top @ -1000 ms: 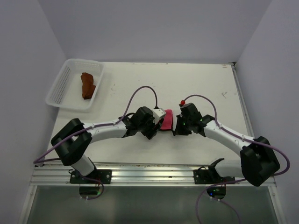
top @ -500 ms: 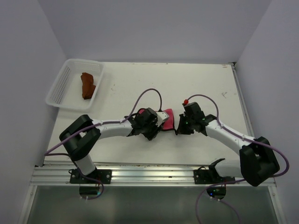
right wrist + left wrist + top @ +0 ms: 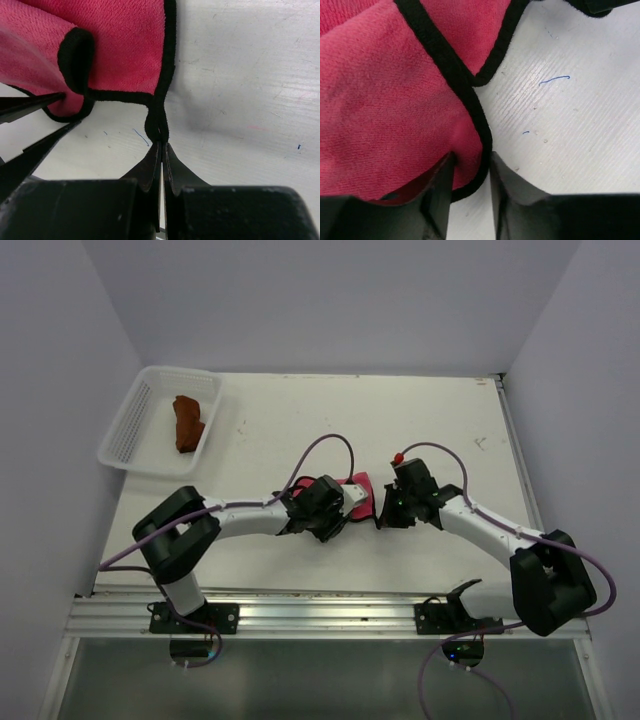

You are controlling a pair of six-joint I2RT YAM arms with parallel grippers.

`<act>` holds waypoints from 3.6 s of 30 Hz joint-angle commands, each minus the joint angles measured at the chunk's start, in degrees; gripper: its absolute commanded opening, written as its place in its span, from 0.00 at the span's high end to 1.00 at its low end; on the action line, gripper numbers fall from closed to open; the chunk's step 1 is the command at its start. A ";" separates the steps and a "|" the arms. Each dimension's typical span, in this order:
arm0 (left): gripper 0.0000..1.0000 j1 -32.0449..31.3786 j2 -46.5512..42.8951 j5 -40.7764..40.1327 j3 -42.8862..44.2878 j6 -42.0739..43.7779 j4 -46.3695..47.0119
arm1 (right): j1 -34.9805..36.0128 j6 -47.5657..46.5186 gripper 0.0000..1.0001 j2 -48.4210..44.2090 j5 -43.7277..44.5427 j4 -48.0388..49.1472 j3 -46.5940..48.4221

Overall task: Roll the towels
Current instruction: Flatten the towel

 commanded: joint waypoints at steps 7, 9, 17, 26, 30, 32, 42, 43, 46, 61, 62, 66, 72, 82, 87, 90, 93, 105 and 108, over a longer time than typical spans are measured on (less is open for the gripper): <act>0.91 -0.49 -0.11 -1.73 0.54 -0.51 -2.69 | -1.29 -0.15 1.00 -2.93 0.34 0.42 0.55; 0.92 -0.49 -1.70 -2.44 0.36 -0.86 -3.56 | -1.47 -0.06 1.00 -3.63 1.39 -0.28 1.42; 0.94 -0.40 -18.21 -11.39 -0.17 -5.69 -6.47 | -2.79 -0.76 1.00 -8.55 5.09 -5.82 7.14; 0.95 -0.23 -37.73 -27.20 -4.47 -19.05 -7.97 | -3.14 -1.20 1.00 -14.00 8.16 -13.37 16.89; 0.98 -0.23 -44.93 -30.20 -9.20 -23.53 -8.23 | -3.05 -0.50 1.00 -16.64 9.13 -16.80 19.88; 0.98 -0.23 -48.98 -31.78 -10.45 -25.73 -8.93 | -3.05 -0.06 1.00 -18.75 10.10 -18.65 20.67; 1.00 -0.23 -64.80 -27.32 -12.82 -27.23 -12.01 | -3.05 0.30 1.00 -28.85 8.53 -26.47 25.16; 1.00 -0.23 -66.81 -26.09 -12.65 -26.27 -12.01 | -3.05 0.12 1.00 -29.82 7.74 -27.35 25.42; 0.99 -0.23 -70.16 -22.13 -11.51 -25.38 -13.06 | -3.05 -0.93 1.00 -31.93 7.38 -31.03 28.48; 1.00 -0.23 -77.72 -10.43 -14.31 -29.23 -13.06 | -3.05 -3.66 1.00 -36.42 -0.09 -44.40 39.66; 1.00 -0.23 -78.34 -11.65 -15.10 -30.38 -13.59 | -3.05 -3.49 1.00 -36.59 -0.70 -44.75 39.40; 1.00 -0.23 -80.89 -16.84 -16.07 -36.10 -16.92 | -3.05 -2.69 1.00 -36.25 1.13 -44.67 36.42; 1.00 -0.23 -78.80 -27.99 -16.60 -40.68 -21.24 | -3.05 -0.59 1.00 -31.68 5.89 -36.60 30.54; 1.00 0.73 -57.47 -40.76 -15.03 -34.55 -10.44 | -3.14 0.65 1.00 -19.38 8.43 -15.60 23.40; 1.00 14.57 -48.48 -27.59 -14.66 -29.00 0.45 | -3.14 0.30 1.00 -10.77 9.92 -9.35 23.84; 1.00 19.97 -45.06 -21.08 -15.81 -26.01 7.49 | -3.14 -0.49 1.00 -6.30 11.15 -6.18 25.24; 1.00 24.54 -39.09 -17.83 -13.27 -23.90 11.36 | -3.49 -0.94 1.00 -1.55 11.60 -4.42 27.35; 1.00 29.39 -26.23 -9.90 -10.27 -20.29 17.35 | -5.95 -1.11 1.00 10.69 8.96 -0.37 30.70; 0.98 30.09 -27.02 -9.91 -12.82 -20.11 17.70 | -6.04 -0.94 1.00 10.17 8.26 -0.11 29.21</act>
